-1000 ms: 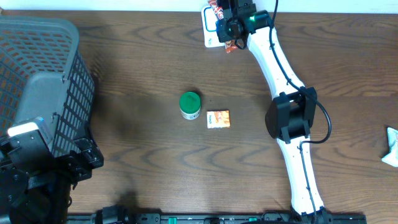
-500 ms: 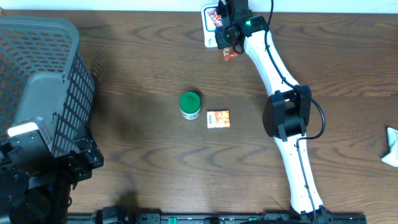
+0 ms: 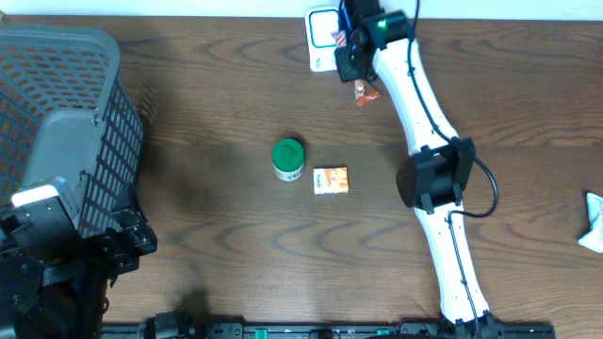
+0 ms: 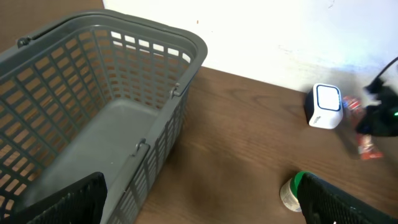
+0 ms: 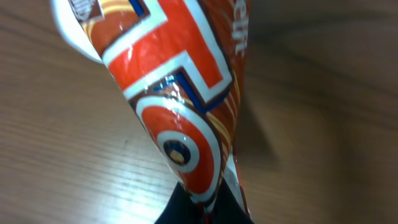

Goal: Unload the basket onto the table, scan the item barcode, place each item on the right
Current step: 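Swing the right arm to the far right and release the TOP bar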

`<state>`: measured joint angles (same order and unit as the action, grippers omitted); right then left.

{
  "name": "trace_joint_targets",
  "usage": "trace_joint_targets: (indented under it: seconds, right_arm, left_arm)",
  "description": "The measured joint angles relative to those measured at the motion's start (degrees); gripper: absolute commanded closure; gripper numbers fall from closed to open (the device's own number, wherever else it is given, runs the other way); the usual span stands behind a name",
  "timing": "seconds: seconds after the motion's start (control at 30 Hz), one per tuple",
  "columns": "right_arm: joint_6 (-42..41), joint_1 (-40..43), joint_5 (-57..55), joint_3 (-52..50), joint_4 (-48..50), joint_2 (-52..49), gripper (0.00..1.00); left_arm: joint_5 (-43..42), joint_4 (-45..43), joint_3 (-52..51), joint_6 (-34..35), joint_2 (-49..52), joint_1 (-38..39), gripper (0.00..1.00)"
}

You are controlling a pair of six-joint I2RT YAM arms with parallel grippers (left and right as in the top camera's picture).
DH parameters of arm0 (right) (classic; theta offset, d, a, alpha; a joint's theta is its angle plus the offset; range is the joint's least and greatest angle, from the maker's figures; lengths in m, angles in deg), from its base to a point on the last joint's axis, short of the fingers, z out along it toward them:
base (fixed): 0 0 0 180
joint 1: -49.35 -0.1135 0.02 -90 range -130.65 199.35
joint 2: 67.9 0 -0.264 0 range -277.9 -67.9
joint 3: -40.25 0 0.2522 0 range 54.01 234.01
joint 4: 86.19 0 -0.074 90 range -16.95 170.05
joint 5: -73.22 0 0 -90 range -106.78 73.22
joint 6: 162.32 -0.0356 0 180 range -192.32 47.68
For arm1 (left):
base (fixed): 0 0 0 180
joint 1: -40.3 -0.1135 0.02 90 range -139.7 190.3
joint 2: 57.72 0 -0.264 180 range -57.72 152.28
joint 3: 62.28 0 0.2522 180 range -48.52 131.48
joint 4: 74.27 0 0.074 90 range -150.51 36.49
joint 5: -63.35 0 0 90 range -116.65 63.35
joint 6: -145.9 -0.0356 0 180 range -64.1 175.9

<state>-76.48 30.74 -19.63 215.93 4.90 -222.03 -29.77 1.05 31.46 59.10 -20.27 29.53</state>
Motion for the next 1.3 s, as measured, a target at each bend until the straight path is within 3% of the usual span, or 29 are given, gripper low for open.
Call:
trace_joint_targets:
  seconds: [0.2, 0.5, 0.83, 1.17, 1.2, 1.27, 1.3]
  right_arm:
    - [-0.66, 0.87, -2.91, 12.37, -20.35, 2.80, 0.99]
    - [-2.64, 12.20, -12.28, 11.67, -21.88, 6.23, 0.99]
    - [-5.07, 36.41, -18.21, -3.87, -20.02, 6.23, 0.99]
    - [-5.70, 51.60, -19.06, -23.98, -9.35, 6.14, 0.99]
    - [-5.70, 52.68, -19.04, -25.22, -8.94, 6.12, 0.92]
    - [-6.21, 54.51, -19.04, -26.69, -8.63, 6.10, 0.36]
    - [-5.88, 55.32, -19.10, -26.91, -8.63, 6.10, 0.01]
  left_arm:
    - [0.02, -0.02, 0.00, 0.02, 0.00, 0.00, 0.02]
    - [0.02, -0.02, 0.00, 0.02, 0.00, 0.00, 0.02]
    - [0.00, -0.02, 0.00, 0.00, 0.00, 0.00, 0.02]
    - [0.02, -0.02, 0.00, 0.02, 0.00, 0.00, 0.02]
    - [0.00, -0.02, 0.00, 0.00, 0.00, 0.00, 0.02]
    - [0.02, -0.02, 0.00, 0.00, 0.00, 0.00, 0.02]
    - [0.00, -0.02, 0.00, 0.02, 0.00, 0.00, 0.02]
